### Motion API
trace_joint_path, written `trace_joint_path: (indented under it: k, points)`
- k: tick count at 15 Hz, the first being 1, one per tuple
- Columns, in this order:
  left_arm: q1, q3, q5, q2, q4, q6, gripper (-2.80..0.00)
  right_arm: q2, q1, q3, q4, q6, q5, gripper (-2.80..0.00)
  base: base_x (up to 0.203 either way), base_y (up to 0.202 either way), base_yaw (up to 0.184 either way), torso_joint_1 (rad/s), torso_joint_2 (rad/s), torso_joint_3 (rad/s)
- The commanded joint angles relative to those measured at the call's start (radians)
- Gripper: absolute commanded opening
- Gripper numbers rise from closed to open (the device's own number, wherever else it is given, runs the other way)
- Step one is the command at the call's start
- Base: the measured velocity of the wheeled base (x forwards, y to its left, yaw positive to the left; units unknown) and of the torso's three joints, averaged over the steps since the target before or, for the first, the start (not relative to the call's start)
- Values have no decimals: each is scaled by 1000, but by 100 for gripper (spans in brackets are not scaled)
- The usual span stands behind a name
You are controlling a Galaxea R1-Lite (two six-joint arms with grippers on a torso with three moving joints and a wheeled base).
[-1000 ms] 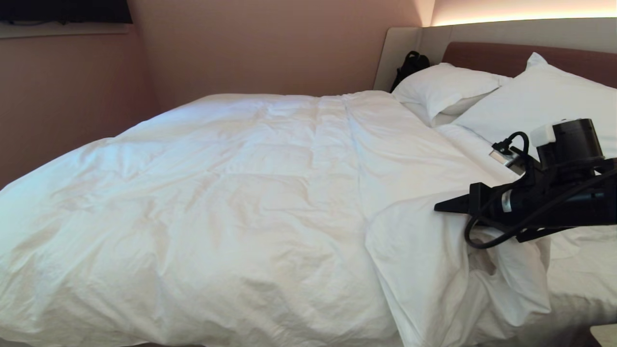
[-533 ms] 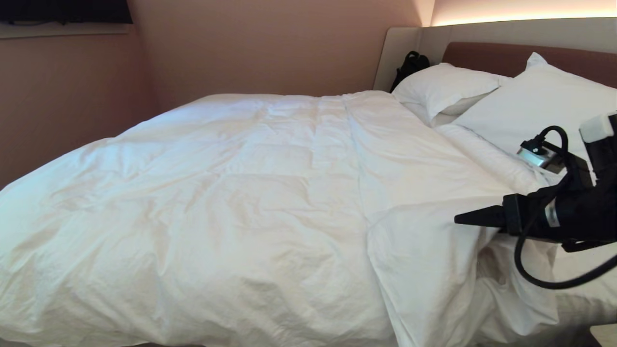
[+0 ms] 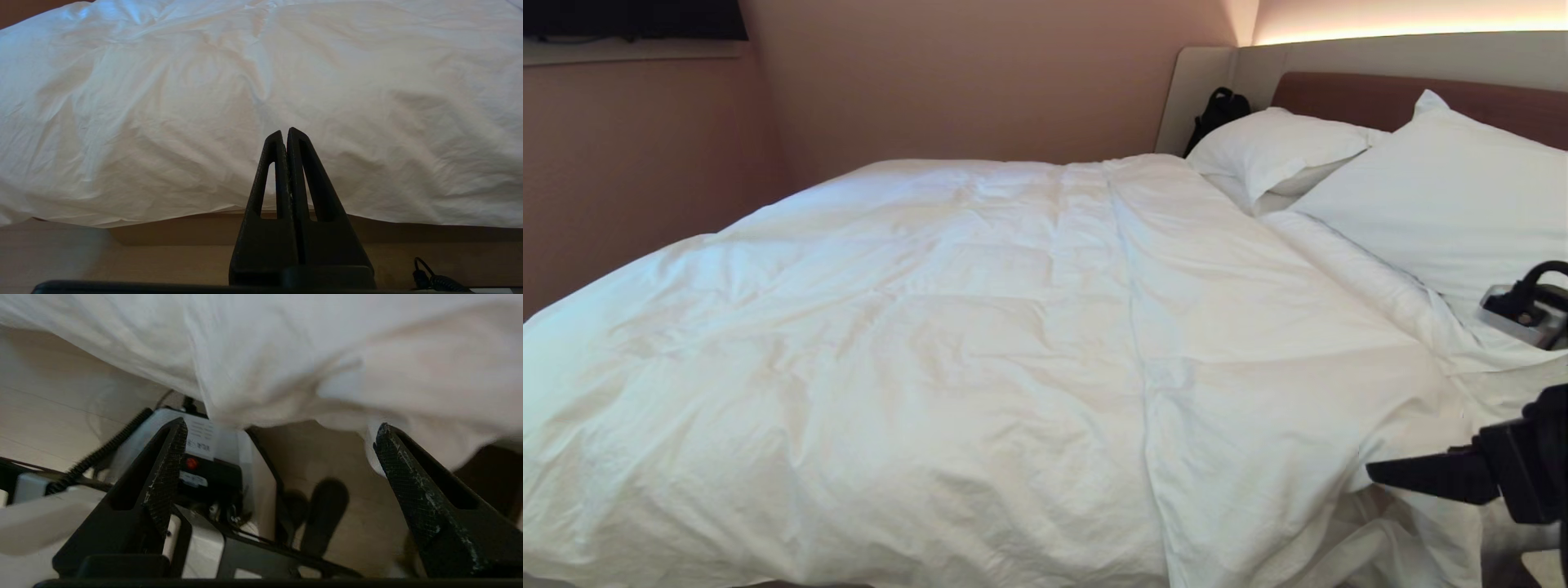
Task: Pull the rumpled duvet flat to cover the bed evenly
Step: Flatten the corners of the folded blanket
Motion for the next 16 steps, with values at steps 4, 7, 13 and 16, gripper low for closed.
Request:
trace_joint_path:
  k: [4, 7, 13, 16]
  points:
    - [0, 0, 0, 0, 0, 0, -280, -151, -4, 119, 116, -2, -275, -280, 0, 0, 0, 0, 0, 0]
    - [0, 0, 0, 0, 0, 0, -280, -167, -30, 234, 108, -18, -315, -280, 0, 0, 0, 0, 0, 0]
    - [0, 0, 0, 0, 0, 0, -280, -152, -49, 509, -368, -139, -320, -280, 0, 0, 0, 0, 0, 0]
    - [0, 0, 0, 0, 0, 0, -280, -82, -64, 546, -464, -157, -320, -280, 0, 0, 0, 0, 0, 0]
